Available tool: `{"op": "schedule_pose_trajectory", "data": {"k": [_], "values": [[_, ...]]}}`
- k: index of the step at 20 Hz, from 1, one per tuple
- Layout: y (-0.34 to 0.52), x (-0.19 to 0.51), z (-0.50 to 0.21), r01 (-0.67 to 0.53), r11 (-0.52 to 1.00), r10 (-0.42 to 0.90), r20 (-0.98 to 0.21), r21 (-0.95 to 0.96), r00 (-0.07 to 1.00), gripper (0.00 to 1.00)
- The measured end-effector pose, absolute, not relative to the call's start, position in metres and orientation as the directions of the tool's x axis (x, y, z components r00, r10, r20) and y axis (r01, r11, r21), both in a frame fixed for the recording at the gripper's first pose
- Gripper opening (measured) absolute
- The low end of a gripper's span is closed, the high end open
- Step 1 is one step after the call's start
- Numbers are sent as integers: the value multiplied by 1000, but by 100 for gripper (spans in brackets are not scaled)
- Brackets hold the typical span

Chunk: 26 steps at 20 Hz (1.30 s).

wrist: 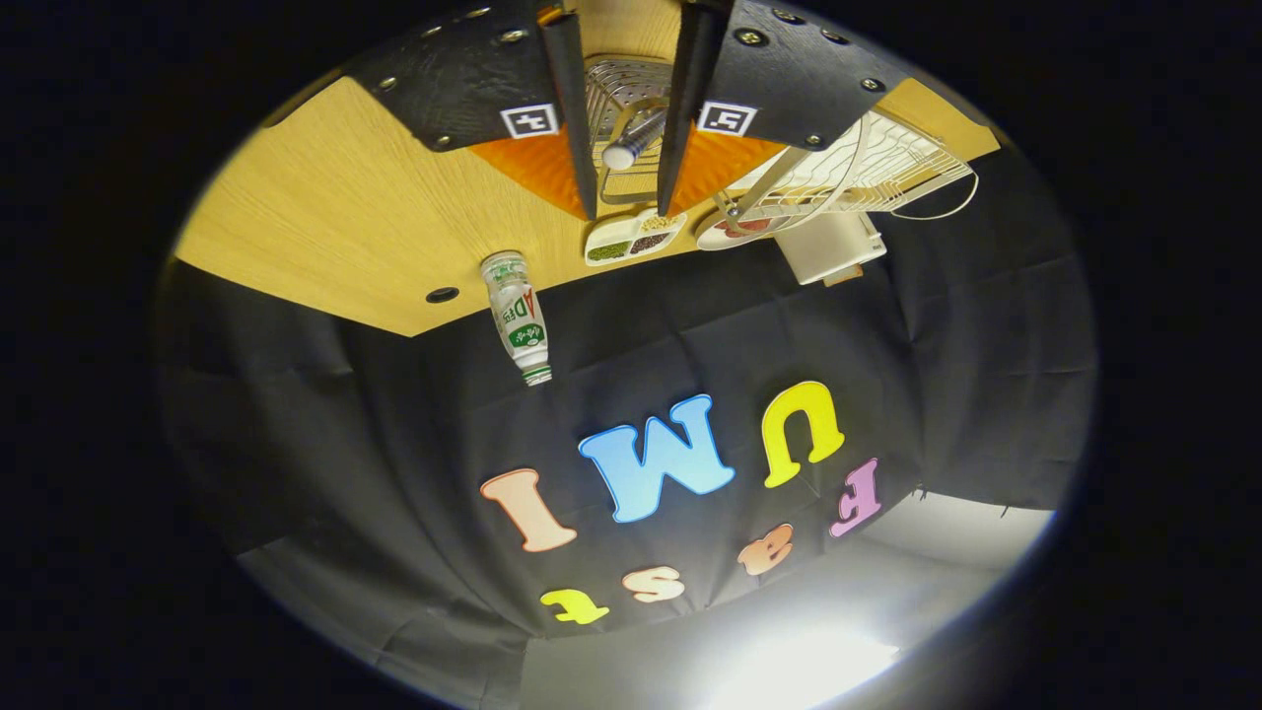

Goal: Take the plate from the dish rack, then take the spoon from the basket and place it into the plate.

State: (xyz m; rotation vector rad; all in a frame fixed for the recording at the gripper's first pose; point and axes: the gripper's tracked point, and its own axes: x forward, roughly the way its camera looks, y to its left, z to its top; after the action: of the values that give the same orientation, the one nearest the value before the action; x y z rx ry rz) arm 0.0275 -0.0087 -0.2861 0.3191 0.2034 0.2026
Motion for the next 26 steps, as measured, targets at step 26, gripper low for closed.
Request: {"op": "schedule_pose_trajectory", "data": {"k": [26], "values": [[-29, 15, -156, -154, 955, 195, -145, 252, 970, 6]]}}
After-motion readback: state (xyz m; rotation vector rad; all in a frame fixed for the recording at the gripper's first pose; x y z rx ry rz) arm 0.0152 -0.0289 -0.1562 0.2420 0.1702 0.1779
